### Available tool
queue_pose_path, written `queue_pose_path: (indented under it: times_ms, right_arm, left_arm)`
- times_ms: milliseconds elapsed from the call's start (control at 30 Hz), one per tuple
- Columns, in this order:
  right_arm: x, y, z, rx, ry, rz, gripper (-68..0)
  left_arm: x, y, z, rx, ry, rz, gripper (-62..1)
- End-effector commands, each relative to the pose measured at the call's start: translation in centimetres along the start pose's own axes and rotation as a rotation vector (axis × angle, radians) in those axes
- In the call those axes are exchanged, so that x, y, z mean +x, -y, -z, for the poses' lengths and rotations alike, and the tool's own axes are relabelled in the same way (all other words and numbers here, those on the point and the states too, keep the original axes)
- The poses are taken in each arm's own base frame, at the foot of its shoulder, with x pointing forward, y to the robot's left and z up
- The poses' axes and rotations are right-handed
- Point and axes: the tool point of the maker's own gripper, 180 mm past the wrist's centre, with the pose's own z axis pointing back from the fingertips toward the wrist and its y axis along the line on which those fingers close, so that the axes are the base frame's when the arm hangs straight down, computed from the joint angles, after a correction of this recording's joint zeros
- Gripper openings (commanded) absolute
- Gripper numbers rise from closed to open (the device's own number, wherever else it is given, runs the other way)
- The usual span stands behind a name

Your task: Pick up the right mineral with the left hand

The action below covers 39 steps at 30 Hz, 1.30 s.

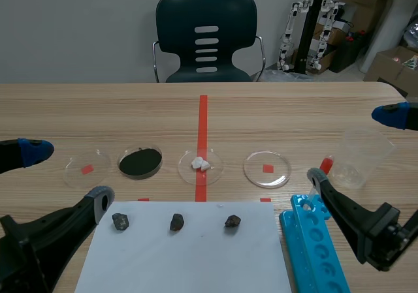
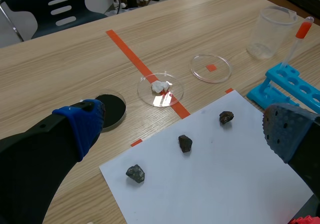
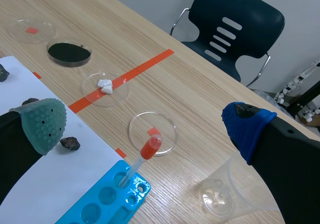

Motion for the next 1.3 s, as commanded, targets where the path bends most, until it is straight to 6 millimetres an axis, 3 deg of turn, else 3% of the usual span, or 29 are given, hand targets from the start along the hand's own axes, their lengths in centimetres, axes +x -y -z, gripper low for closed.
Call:
queue_pose_path:
  times_ms: [0,1267]
  right_arm:
    - [0.92,0.33,0.15,-0.006,0.033,-0.008,0.4]
    - [0.90,0.33,0.15,-0.006,0.032,-0.008,0.4]
  left_arm:
    - [0.98,0.10,0.07,-0.004,0.035,0.001,1.4]
    - [0.38,0.11,0.09,-0.004,0.002,0.001,1.4]
